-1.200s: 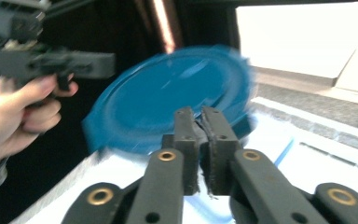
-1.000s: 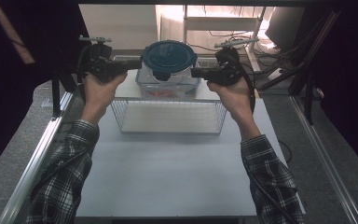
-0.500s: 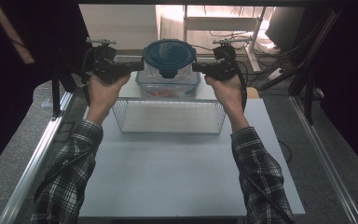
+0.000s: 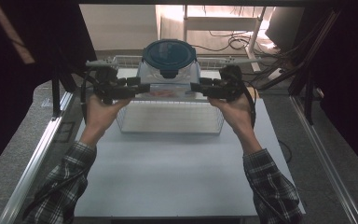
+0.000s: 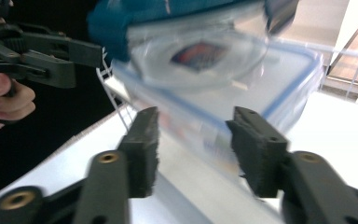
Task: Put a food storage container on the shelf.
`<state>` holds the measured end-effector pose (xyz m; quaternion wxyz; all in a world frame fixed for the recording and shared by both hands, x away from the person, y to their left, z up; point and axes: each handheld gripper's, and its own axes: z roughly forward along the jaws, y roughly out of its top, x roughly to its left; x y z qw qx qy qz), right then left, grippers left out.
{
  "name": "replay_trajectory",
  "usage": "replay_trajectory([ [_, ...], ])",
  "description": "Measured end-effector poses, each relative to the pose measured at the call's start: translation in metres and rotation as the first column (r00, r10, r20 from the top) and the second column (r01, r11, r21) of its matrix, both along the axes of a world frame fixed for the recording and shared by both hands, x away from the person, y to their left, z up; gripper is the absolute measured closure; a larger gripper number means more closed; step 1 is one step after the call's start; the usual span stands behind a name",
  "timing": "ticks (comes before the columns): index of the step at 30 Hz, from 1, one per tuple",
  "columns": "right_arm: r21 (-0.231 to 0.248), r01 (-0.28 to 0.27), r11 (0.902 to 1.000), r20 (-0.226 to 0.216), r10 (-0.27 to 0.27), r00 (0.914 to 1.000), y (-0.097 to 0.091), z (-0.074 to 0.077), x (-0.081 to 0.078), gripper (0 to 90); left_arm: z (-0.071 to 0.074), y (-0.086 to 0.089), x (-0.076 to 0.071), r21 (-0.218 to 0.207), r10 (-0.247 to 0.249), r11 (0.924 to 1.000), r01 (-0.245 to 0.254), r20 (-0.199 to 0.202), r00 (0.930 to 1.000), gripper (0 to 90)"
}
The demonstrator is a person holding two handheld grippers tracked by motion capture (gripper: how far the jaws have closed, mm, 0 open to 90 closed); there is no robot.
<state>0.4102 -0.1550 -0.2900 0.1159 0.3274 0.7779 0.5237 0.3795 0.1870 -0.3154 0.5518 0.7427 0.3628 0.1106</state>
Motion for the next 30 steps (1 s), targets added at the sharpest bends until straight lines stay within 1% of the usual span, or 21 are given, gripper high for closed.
replay_trajectory([
  [1, -0.005, -0.002, 1.0000, -0.002, 0.002, 1.0000, -0.001, -0.004, -0.004, 42.6, -0.004, -0.002, -0.005, 0.014, -0.004, 0.9999, 0.004, 0.007, 1.0000, 33.1],
  [3, -0.017, -0.011, 0.9998, -0.001, 0.011, 0.9999, -0.004, -0.012, -0.011, 37.9, -0.011, -0.006, -0.013, 0.047, -0.013, 0.9988, 0.012, 0.009, 0.9999, 29.3],
  [5, -0.024, -0.015, 0.9996, 0.013, 0.015, 0.9998, -0.006, -0.020, -0.017, 32.4, -0.019, -0.009, -0.020, 0.055, -0.025, 0.9982, 0.025, 0.002, 0.9997, 27.8],
  [8, -0.036, -0.022, 0.9991, 0.026, 0.023, 0.9994, -0.009, -0.030, -0.026, 25.6, -0.030, -0.012, -0.032, 0.054, -0.038, 0.9978, 0.038, -0.003, 0.9993, 24.3],
  [11, -0.047, -0.030, 0.9984, 0.034, 0.032, 0.9989, -0.011, -0.039, -0.035, 19.8, -0.041, -0.014, -0.044, 0.074, -0.043, 0.9963, 0.043, -0.005, 0.9991, 20.3],
  [13, -0.059, -0.036, 0.9976, 0.034, 0.038, 0.9987, -0.011, -0.046, -0.041, 16.8, -0.048, -0.015, -0.052, 0.085, -0.043, 0.9954, 0.043, -0.008, 0.9991, 19.3],
  [15, -0.068, -0.042, 0.9968, 0.032, 0.045, 0.9985, -0.012, -0.052, -0.047, 14.8, -0.055, -0.016, -0.058, 0.091, -0.042, 0.9949, 0.043, -0.014, 0.9990, 18.9],
  [18, -0.075, -0.057, 0.9955, 0.029, 0.060, 0.9978, -0.013, -0.061, -0.055, 12.3, -0.065, -0.016, -0.066, 0.090, -0.044, 0.9949, 0.046, -0.025, 0.9987, 17.7],
  [21, -0.081, -0.062, 0.9948, 0.026, 0.064, 0.9976, -0.013, -0.069, -0.061, 10.5, -0.072, -0.016, -0.073, 0.075, -0.048, 0.9959, 0.051, -0.030, 0.9984, 17.0],
  [25, -0.088, -0.071, 0.9936, 0.025, 0.073, 0.9970, -0.013, -0.076, -0.067, 9.2, -0.081, -0.017, -0.078, 0.072, -0.051, 0.9959, 0.053, -0.034, 0.9981, 16.4],
  [28, -0.104, -0.073, 0.9920, 0.036, 0.077, 0.9964, -0.012, -0.081, -0.071, 8.4, -0.087, -0.018, -0.081, 0.075, -0.048, 0.9959, 0.051, -0.036, 0.9982, 16.2],
  [30, -0.111, -0.074, 0.9910, 0.041, 0.079, 0.9960, -0.012, -0.084, -0.073, 7.9, -0.090, -0.018, -0.082, 0.066, -0.047, 0.9966, 0.050, -0.036, 0.9982, 16.1],
])
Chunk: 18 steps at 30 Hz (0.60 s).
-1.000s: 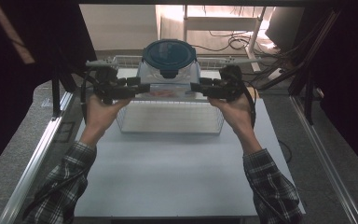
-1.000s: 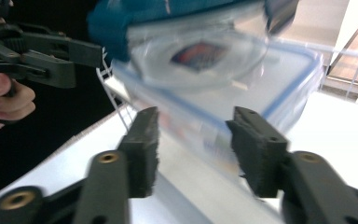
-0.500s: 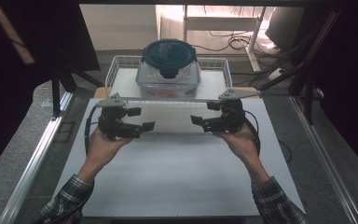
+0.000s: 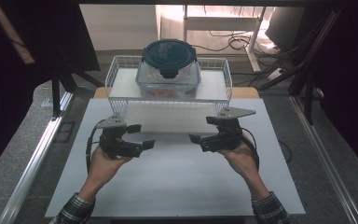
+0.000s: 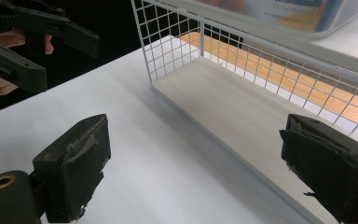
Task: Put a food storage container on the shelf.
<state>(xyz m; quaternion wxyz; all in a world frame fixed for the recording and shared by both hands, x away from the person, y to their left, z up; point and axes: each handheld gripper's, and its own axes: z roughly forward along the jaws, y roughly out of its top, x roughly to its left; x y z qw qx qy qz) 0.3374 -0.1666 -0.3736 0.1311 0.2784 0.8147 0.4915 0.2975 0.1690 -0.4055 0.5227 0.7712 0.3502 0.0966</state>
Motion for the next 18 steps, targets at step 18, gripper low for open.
replay_trajectory([
  [18, -0.003, 0.006, 1.0000, 0.007, -0.006, 1.0000, -0.007, -0.017, -0.012, 5.7, -0.020, 0.005, -0.014, -0.023, 0.029, 0.9993, -0.028, 0.018, 0.9994, 15.0],
])
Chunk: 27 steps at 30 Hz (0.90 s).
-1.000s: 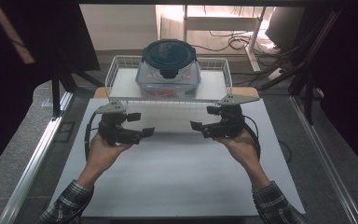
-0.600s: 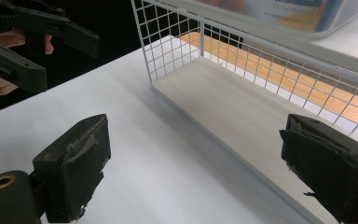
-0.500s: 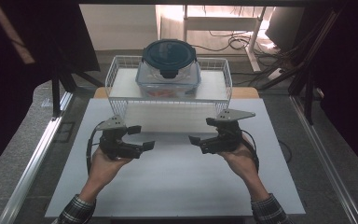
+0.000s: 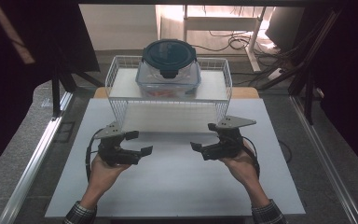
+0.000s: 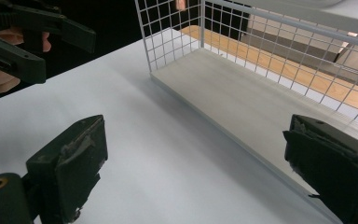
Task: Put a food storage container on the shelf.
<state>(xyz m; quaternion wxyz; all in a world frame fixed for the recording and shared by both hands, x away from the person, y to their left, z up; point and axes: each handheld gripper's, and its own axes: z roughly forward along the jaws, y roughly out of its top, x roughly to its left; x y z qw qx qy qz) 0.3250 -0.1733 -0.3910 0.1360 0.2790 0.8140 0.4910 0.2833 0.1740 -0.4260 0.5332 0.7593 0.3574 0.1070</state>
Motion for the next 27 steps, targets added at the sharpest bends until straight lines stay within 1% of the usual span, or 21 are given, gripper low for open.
replay_trajectory([
  [3, 0.001, -0.001, 1.0000, 0.005, 0.001, 1.0000, -0.002, 0.001, -0.004, 5.2, 0.001, 0.001, -0.005, 0.003, -0.001, 1.0000, 0.001, 0.014, 0.9999, 14.5],
  [8, 0.000, -0.001, 1.0000, 0.008, 0.001, 1.0000, -0.005, 0.000, -0.011, 4.8, 0.001, 0.002, -0.011, -0.002, -0.003, 1.0000, 0.003, 0.020, 0.9998, 13.2],
  [13, 0.002, 0.003, 1.0000, 0.017, -0.003, 0.9999, -0.008, -0.002, -0.016, 4.5, -0.002, 0.002, -0.015, 0.006, -0.010, 0.9999, 0.009, 0.017, 0.9998, 11.9],
  [15, 0.003, 0.005, 1.0000, 0.013, -0.005, 0.9999, -0.009, -0.004, -0.017, 4.2, -0.004, 0.002, -0.017, 0.006, -0.008, 0.9999, 0.008, 0.013, 0.9999, 11.5],
  [21, -0.019, 0.014, 0.9997, 0.006, -0.014, 0.9999, -0.011, -0.012, -0.019, 2.4, -0.011, 0.006, -0.018, -0.003, -0.002, 1.0000, 0.002, -0.003, 1.0000, 10.4],
  [27, -0.024, 0.020, 0.9995, 0.006, -0.020, 0.9998, -0.013, -0.016, -0.021, 1.1, -0.014, 0.010, -0.022, -0.003, 0.008, 1.0000, -0.008, 0.000, 1.0000, 9.4],
])
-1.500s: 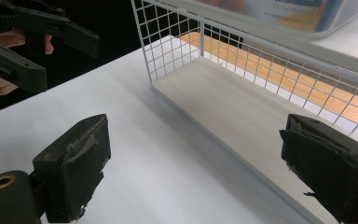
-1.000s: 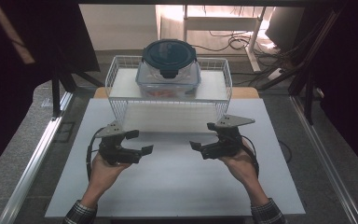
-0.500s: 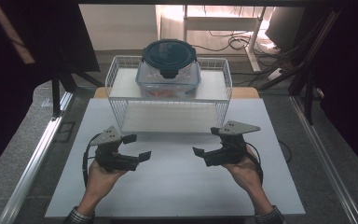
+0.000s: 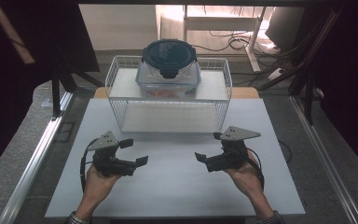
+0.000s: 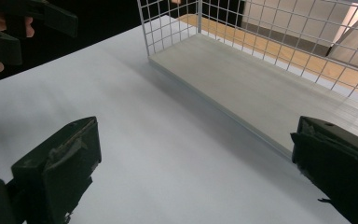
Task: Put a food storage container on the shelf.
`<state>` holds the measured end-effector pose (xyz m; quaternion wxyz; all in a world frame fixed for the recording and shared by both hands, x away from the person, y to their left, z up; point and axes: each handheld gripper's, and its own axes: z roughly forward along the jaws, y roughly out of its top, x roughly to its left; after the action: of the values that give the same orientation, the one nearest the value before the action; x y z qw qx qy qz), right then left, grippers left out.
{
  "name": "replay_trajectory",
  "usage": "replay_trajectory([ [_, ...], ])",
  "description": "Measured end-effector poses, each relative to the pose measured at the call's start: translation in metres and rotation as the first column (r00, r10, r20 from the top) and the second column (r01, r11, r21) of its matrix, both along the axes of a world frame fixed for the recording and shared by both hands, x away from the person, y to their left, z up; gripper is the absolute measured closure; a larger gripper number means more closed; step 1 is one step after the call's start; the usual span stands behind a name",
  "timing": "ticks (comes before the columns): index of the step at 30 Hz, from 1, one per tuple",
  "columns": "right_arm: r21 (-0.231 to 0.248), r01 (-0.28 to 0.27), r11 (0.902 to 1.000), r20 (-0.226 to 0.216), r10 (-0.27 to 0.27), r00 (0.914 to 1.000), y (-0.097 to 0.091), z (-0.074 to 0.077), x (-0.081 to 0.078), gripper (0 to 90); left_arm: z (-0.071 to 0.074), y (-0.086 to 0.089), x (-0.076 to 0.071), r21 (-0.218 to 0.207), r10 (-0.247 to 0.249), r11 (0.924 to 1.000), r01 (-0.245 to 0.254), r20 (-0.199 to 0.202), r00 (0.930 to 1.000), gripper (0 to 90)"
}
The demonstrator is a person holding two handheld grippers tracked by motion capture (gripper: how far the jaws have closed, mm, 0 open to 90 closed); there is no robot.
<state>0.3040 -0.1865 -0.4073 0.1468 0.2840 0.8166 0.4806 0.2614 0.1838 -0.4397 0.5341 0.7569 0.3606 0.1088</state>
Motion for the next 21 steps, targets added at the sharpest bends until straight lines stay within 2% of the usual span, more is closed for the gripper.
replay_trajectory([
  [7, -0.009, 0.004, 1.0000, 0.005, -0.004, 1.0000, -0.003, -0.002, -0.006, 1.0, -0.003, 0.003, -0.007, -0.003, -0.002, 1.0000, 0.002, 0.005, 1.0000, 7.0],
  [21, -0.024, 0.017, 0.9996, 0.024, -0.016, 0.9996, -0.009, -0.007, -0.018, 0.5, -0.017, 0.008, -0.019, 0.027, 0.025, 0.9993, -0.025, 0.021, 0.9995, 5.1],
])
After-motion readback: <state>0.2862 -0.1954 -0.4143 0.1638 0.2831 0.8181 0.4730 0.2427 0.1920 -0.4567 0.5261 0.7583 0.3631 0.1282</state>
